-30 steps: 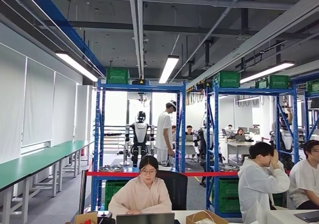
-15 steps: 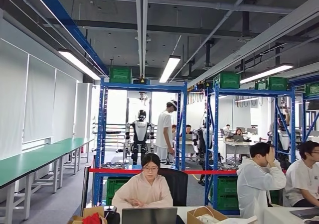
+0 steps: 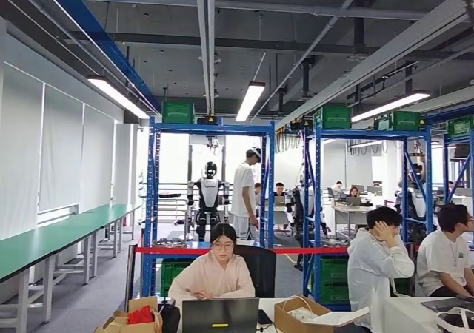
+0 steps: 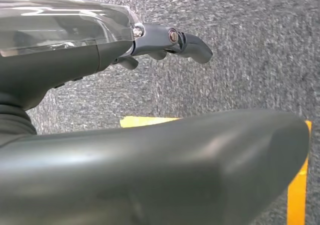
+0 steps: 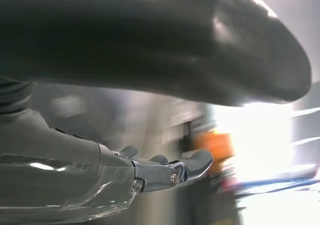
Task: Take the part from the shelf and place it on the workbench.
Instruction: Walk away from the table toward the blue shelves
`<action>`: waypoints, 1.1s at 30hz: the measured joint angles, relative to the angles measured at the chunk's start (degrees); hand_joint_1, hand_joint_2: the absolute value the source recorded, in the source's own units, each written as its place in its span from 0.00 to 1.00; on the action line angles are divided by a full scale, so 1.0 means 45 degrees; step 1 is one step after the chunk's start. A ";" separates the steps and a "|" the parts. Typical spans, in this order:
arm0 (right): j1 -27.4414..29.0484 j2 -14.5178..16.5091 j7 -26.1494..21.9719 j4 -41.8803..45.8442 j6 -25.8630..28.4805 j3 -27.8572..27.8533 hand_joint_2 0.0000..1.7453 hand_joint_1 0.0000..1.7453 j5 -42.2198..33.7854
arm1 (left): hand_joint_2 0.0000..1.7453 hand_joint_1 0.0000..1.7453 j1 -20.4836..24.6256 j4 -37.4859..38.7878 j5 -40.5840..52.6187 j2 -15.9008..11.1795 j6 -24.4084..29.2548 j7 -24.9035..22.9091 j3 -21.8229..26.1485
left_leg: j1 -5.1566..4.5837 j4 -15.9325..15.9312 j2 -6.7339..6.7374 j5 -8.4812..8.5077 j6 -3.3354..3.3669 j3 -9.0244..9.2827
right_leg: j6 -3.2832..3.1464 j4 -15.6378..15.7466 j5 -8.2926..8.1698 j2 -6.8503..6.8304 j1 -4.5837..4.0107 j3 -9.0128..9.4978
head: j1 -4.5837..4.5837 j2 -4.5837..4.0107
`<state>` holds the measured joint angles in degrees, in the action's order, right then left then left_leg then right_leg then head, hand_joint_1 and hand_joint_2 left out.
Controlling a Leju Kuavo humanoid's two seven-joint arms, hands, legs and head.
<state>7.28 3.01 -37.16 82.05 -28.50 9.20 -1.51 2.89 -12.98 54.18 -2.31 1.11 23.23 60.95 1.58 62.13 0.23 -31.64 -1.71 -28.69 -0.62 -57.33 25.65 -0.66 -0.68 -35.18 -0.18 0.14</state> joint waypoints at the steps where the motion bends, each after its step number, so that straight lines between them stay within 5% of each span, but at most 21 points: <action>1: -0.0079 -0.0035 0.0036 -0.0690 0.0419 -0.0004 0.00 0.00 0.0150 | 0.00 0.00 0.0014 -0.0015 0.0059 0.0015 0.0000 0.0019 0.0057 | -0.0001 -0.0657 -0.0015 -0.0153 0.0040 0.0409 | 0.0078 -0.0148 -0.0058 0.0002 -0.0011 -0.0147 | 0.0000 0.0000; 3: -0.0337 -0.0083 -0.0012 -0.2151 0.1009 -0.0023 0.00 0.00 0.0311 | 0.00 0.00 0.0012 -0.0034 0.0187 0.0046 -0.0002 0.0049 0.0171 | -0.0064 -0.1134 -0.0034 -0.0351 0.0253 0.0621 | 0.0231 -0.0265 -0.0241 0.0012 -0.0004 -0.0289 | 0.0000 -0.0001; 5: -0.0658 -0.0112 -0.0036 -0.3815 0.1478 -0.0090 0.00 0.00 0.0428 | 0.00 0.00 0.0009 -0.0035 0.0318 0.0092 -0.0010 0.0065 0.0286 | -0.0082 -0.1115 0.0028 -0.0159 0.0495 0.0452 | 0.0384 -0.0367 -0.0105 0.0042 0.0055 -0.0365 | -0.0001 0.0000; 7: -0.0978 -0.0144 -0.0118 -0.5495 0.1865 -0.0174 0.00 0.00 0.0579 | 0.00 0.00 0.0029 -0.0038 0.0427 0.0119 -0.0018 0.0080 0.0385 | -0.0092 -0.1123 0.0082 0.0122 0.0696 0.0171 | 0.0524 -0.1150 0.0903 0.0071 0.0119 -0.0589 | -0.0002 0.0000; 9: -0.1301 -0.0175 -0.0245 -0.6918 0.2190 -0.0242 0.00 0.00 0.0746 | 0.00 0.00 0.0026 -0.0040 0.0517 0.0119 -0.0029 0.0090 0.0464 | -0.0158 -0.1109 0.0072 0.0422 0.0777 -0.0208 | 0.0609 -0.2710 0.2105 0.0079 0.0157 -0.0911 | -0.0001 -0.0001; 11: -0.1572 -0.0189 -0.0300 -0.8080 0.2559 -0.0301 0.00 0.00 0.0934 | 0.00 0.00 0.0015 -0.0040 0.0600 0.0119 -0.0045 0.0093 0.0535 | -0.0237 -0.1093 0.0029 0.0730 0.0796 -0.0615 | 0.0599 -0.3739 0.2308 0.0089 0.0165 -0.0858 | -0.0002 -0.0001; 13: -0.1778 -0.0198 -0.0182 -0.8980 0.2907 -0.0368 0.00 0.00 0.1096 | 0.00 0.00 0.0020 -0.0040 0.0664 0.0122 -0.0063 0.0098 0.0596 | -0.0308 -0.1086 -0.0045 0.1021 0.0796 -0.0987 | 0.0469 -0.3039 0.1668 0.0155 0.0137 0.0010 | -0.0004 -0.0001; 16: -0.2299 -0.0244 0.0411 -1.0326 0.3832 -0.0508 0.00 0.00 0.1568 | 0.00 0.00 0.0032 -0.0040 0.0864 0.0145 -0.0104 0.0120 0.0631 | -0.0378 -0.1079 -0.0118 0.1405 0.0727 -0.1320 | 0.0141 -0.0078 0.1369 0.0322 -0.0003 0.2093 | 0.0002 0.0000; 17: -0.2480 -0.0263 0.0567 -1.0825 0.4152 -0.0552 0.00 0.00 0.1732 | 0.00 0.00 0.0037 -0.0040 0.0937 0.0154 -0.0113 0.0126 0.0637 | -0.0369 -0.1082 -0.0132 0.1523 0.0667 -0.1383 | 0.0081 0.0546 0.1458 0.0343 -0.0054 0.2465 | 0.0006 0.0002; 19: -0.2694 -0.0296 0.0747 -1.1705 0.4567 -0.0633 0.00 0.00 0.1929 | 0.00 0.00 0.0024 -0.0040 0.1026 0.0162 -0.0118 0.0134 0.0656 | -0.0325 -0.1108 -0.0177 0.1750 0.0501 -0.1489 | -0.0014 0.0968 0.1397 0.0316 -0.0106 0.2552 | 0.0011 0.0005; 21: -0.2804 -0.0312 0.0865 -1.2330 0.4702 -0.0696 0.00 0.00 0.1997 | 0.00 0.00 -0.0005 -0.0040 0.1061 0.0167 -0.0120 0.0132 0.0668 | -0.0311 -0.0859 -0.0219 0.1334 0.0377 -0.1707 | -0.0192 0.1085 0.1046 0.0237 -0.0095 0.2318 | 0.0013 0.0002; 25: -0.2951 -0.0316 0.1499 -1.3205 0.5148 -0.0750 0.00 0.00 0.2406 | 0.00 0.00 0.0066 -0.0040 0.1201 0.0192 -0.0154 0.0144 0.0673 | -0.0310 0.1774 -0.0203 -0.1006 0.0298 -0.2260 | -0.0336 0.0965 0.0446 0.0103 -0.0110 0.1477 | 0.0019 -0.0001; 26: -0.2964 -0.0315 0.1750 -1.3412 0.5334 -0.0753 0.00 0.00 0.2554 | 0.00 0.00 0.0090 -0.0040 0.1250 0.0192 -0.0158 0.0154 0.0673 | -0.0306 0.2329 -0.0199 -0.1071 0.0276 -0.2206 | -0.0322 0.0880 0.0327 0.0059 -0.0118 0.1230 | 0.0019 -0.0001; 28: -0.2979 -0.0306 0.2403 -1.3901 0.5726 -0.0765 0.00 0.00 0.2819 | 0.00 0.00 0.0118 -0.0040 0.1359 0.0192 -0.0183 0.0165 0.0673 | -0.0274 0.2283 -0.0187 -0.0424 0.0233 -0.1584 | -0.0254 0.0636 0.0111 0.0005 -0.0113 0.0688 | 0.0021 -0.0001; 30: -0.2917 -0.0294 0.3455 -1.4417 0.6136 -0.0782 0.00 0.00 0.3112 | 0.00 0.00 0.0170 -0.0040 0.1492 0.0193 -0.0233 0.0166 0.0673 | -0.0229 0.0685 -0.0180 0.0031 0.0211 -0.0245 | -0.0149 0.0276 -0.0029 -0.0015 -0.0123 0.0181 | 0.0022 -0.0001; 32: -0.2742 -0.0288 0.4757 -1.4829 0.6452 -0.0787 0.00 0.00 0.3379 | 0.00 0.00 0.0223 -0.0040 0.1605 0.0205 -0.0266 0.0154 0.0673 | -0.0232 -0.0945 -0.0186 -0.0280 0.0296 0.0872 | -0.0031 -0.0048 -0.0160 -0.0042 -0.0155 -0.0170 | 0.0019 -0.0001; 33: -0.2642 -0.0283 0.5424 -1.5018 0.6538 -0.0787 0.00 0.00 0.3469 | 0.00 0.00 0.0232 -0.0040 0.1644 0.0219 -0.0272 0.0130 0.0674 | -0.0256 -0.1335 -0.0189 -0.0428 0.0365 0.1084 | 0.0020 -0.0141 -0.0260 -0.0049 -0.0168 -0.0285 | 0.0018 -0.0001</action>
<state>-4.61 1.74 -12.75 14.47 0.92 5.66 14.10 3.93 -13.16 61.58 -1.32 -0.11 23.81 63.98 0.43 56.12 -0.62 -33.57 -0.07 -23.82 -0.53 -57.96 24.48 -0.88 -1.43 -36.46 -0.10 0.13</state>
